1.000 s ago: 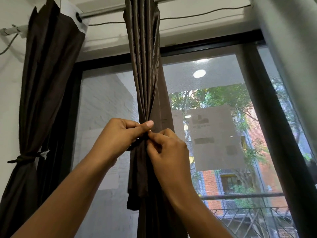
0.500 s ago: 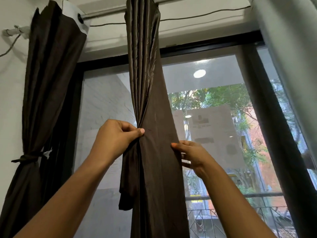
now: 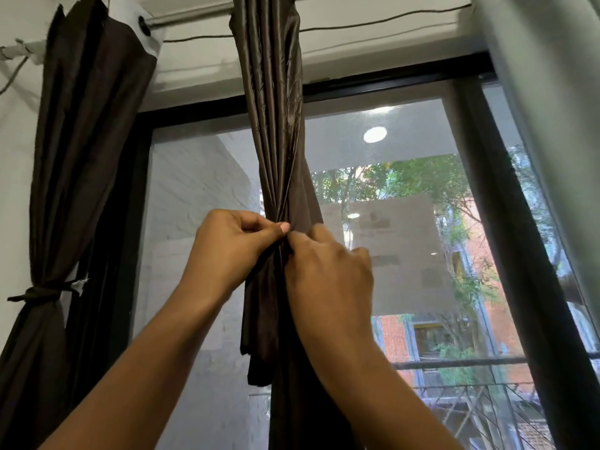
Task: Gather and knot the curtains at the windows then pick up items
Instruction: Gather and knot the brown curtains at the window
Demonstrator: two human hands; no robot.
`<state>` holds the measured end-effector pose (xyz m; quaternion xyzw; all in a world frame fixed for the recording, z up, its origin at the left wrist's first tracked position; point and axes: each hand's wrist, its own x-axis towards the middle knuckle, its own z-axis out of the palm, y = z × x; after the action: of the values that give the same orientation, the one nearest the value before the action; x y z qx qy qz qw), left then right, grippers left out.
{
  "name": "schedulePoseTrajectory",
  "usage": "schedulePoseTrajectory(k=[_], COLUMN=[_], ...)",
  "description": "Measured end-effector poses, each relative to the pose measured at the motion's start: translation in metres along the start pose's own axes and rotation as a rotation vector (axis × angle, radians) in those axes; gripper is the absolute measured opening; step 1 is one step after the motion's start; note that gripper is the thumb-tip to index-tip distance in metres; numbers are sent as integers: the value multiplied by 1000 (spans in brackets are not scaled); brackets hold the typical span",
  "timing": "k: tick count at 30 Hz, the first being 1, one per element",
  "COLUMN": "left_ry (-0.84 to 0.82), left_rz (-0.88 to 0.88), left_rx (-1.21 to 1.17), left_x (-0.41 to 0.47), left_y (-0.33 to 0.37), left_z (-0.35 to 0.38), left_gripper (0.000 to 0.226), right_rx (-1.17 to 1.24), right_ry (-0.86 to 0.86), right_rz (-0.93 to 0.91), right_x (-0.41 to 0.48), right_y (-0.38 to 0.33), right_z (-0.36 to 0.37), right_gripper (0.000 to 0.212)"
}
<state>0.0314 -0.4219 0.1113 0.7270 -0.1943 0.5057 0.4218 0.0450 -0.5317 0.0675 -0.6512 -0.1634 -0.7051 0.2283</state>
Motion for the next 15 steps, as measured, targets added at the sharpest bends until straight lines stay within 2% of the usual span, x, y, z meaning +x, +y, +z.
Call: schedulePoseTrajectory(k=[2,6,9,11,13,14,15], left_ry=[-22,-76,-87,-80,-59,-36,-7], left_rz=[-36,-183,-164,-154,-151,-135,-110], left_rx=[-36,-135,-108,-86,-48,-3,69], left_x=[0,-2,-2,1,4,5,7], left_y=[0,0,0,-3,-8,-13,-17], left_z=[-1,-6,-9,-11,-11,-10,-10], left_gripper=[12,18,23,17,12,12,12], right_rx=[60,16,70,258,550,690,789], right_ry=[11,14,-60,-295,-525,-512,-421], right_rz=[0,-66,-152,-171,-81,32,173], right_x=[-3,-8,-9,-1,8,10,14], right_y=[0,1,4,14,31,41,50], right_z=[8,14,14,9,5,5,9], right_gripper=[14,21,27,31,28,25,24])
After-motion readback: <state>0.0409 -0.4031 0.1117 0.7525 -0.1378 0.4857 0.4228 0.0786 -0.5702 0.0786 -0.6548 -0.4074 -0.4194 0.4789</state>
